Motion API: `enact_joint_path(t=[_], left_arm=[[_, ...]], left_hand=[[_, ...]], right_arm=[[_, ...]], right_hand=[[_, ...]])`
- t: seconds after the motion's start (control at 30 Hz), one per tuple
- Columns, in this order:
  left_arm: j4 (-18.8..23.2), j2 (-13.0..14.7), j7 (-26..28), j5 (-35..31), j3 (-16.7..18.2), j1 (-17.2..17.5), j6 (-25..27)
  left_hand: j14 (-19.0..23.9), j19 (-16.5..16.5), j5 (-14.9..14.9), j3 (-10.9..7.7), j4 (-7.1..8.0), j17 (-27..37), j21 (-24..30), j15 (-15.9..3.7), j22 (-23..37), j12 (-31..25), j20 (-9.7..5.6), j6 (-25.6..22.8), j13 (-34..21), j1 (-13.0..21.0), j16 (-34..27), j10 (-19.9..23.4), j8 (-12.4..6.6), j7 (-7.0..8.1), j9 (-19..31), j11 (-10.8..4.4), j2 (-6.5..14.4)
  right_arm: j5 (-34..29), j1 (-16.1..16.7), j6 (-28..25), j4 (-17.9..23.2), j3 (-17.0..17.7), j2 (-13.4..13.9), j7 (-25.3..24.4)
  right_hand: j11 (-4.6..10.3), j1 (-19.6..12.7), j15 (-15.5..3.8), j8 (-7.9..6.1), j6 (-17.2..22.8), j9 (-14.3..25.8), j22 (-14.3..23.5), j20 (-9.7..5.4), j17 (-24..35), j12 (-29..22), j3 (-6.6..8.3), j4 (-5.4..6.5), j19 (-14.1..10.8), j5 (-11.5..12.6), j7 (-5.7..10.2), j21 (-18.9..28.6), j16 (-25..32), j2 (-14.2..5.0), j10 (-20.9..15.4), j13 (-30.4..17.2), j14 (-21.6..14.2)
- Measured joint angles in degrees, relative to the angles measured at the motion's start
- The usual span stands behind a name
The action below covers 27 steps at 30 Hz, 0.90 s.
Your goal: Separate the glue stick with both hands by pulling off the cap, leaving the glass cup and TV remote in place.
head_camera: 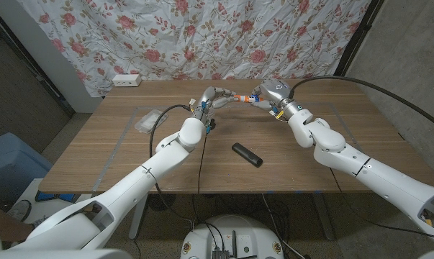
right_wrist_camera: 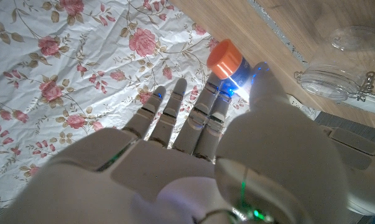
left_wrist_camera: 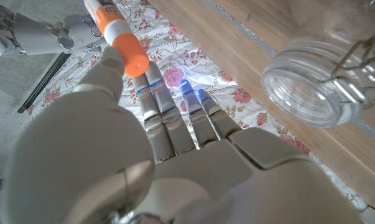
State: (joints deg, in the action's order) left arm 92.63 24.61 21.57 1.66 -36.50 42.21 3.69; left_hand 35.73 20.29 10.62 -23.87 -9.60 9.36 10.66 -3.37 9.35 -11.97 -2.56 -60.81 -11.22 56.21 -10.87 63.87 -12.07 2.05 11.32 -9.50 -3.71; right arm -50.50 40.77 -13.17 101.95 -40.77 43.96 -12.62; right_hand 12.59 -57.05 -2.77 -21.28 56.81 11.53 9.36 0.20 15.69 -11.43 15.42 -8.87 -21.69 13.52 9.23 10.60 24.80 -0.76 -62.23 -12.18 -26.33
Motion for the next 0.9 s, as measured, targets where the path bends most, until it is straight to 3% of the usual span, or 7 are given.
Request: enact_joint_path(t=[0.9], left_arm=[[2.5,1.4,0.0,-0.2,0.6,0.8,2.1]], left_hand=[[0.0,0.0,0.0,0.66,0.19,0.0,0.0,0.00,0.0,0.3,0.00,0.1,0.0,0.0,0.1,0.0,0.17,0.13,0.3,0.00,0.0]], right_arm=[[0.9,0.1,1.6,-1.3,0.5,0.6,-1.9]], right_hand=[[-0.21,0.0,0.00,0.35,0.0,0.0,0.0,0.01,0.0,0.0,-0.26,0.08,0.0,-0.1,0.01,0.0,0.0,0.00,0.2,0.0,0.0]])
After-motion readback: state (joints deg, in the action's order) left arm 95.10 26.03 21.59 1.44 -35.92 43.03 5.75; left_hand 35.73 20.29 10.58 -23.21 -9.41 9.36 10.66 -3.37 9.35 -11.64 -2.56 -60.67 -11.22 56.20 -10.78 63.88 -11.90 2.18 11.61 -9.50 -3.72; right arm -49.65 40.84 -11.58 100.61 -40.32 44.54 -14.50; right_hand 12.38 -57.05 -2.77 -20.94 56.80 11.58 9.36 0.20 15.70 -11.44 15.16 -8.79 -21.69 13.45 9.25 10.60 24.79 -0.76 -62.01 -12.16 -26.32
